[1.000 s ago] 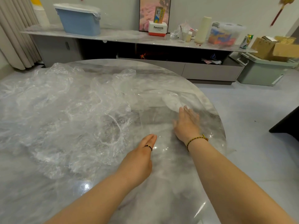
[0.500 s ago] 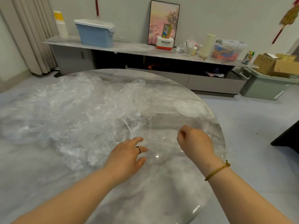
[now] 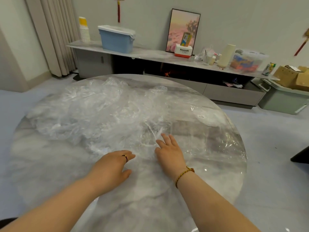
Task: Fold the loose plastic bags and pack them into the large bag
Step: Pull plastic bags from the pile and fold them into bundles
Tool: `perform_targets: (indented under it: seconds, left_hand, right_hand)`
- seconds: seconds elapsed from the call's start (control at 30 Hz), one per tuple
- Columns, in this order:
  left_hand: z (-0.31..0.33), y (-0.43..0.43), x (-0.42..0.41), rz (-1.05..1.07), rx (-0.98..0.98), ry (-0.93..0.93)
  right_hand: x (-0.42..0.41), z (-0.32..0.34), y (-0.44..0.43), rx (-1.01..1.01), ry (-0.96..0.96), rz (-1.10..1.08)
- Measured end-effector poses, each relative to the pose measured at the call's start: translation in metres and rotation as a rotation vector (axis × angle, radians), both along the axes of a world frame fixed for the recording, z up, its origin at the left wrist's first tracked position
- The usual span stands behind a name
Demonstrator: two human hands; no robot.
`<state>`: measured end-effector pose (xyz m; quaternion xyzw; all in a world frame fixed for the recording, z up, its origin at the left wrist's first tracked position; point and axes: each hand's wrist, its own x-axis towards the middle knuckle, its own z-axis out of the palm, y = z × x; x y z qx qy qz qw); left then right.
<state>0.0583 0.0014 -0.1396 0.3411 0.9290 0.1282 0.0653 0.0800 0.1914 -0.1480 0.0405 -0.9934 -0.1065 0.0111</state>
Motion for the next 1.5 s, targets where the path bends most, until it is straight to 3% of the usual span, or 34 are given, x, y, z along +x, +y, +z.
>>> perform_targets:
  seconds: [0.1,0.27,0.47,0.6,0.7,0.8,0.87,0.93,1.0,1.13,1.27,1.37,1.5]
  left_hand:
    - [-0.005,0.000,0.002,0.011,-0.025,0.047]
    - [-0.015,0.000,0.007,-0.039,0.163,0.384]
    - [-0.026,0.010,0.024,-0.308,0.169,0.415]
    - [-0.033,0.006,0.028,-0.282,0.162,0.364]
    - [-0.026,0.003,0.033,-0.221,0.166,0.271]
    - [-0.022,0.000,0.035,-0.164,0.207,0.217]
    - [-0.017,0.002,0.039,-0.178,0.256,0.046]
    - [-0.024,0.002,0.039,-0.171,0.319,0.069]
    - [-0.023,0.005,0.042,-0.228,0.266,-0.010]
    - [-0.028,0.004,0.042,-0.385,0.185,0.259]
    - [-0.032,0.006,0.040,-0.444,0.083,0.414]
    - [-0.035,0.008,0.036,-0.467,-0.051,0.511]
    - [-0.032,0.013,0.031,-0.438,-0.025,0.521]
  right_hand:
    - [0.004,0.001,-0.003,-0.071,0.164,0.054]
    - [0.028,0.001,-0.004,-0.220,0.467,0.227]
    - [0.077,-0.001,0.002,-0.283,0.387,0.293]
    - [0.110,-0.007,0.004,-0.318,0.263,0.240]
    - [0.126,-0.017,0.006,-0.234,0.205,0.164]
    - [0.126,-0.028,0.006,-0.219,0.272,0.110]
    - [0.121,-0.033,0.004,-0.286,0.317,0.078]
    - [0.116,-0.038,0.004,-0.364,0.355,0.049]
    - [0.112,-0.039,0.007,-0.401,0.394,0.084]
    - [0.108,-0.043,0.019,-0.444,0.419,0.200]
    - [0.107,-0.037,0.026,-0.524,0.255,0.236]
    - [0.112,-0.014,0.027,-0.563,0.026,0.098]
    - [0.117,0.001,0.041,-0.644,-0.194,-0.051]
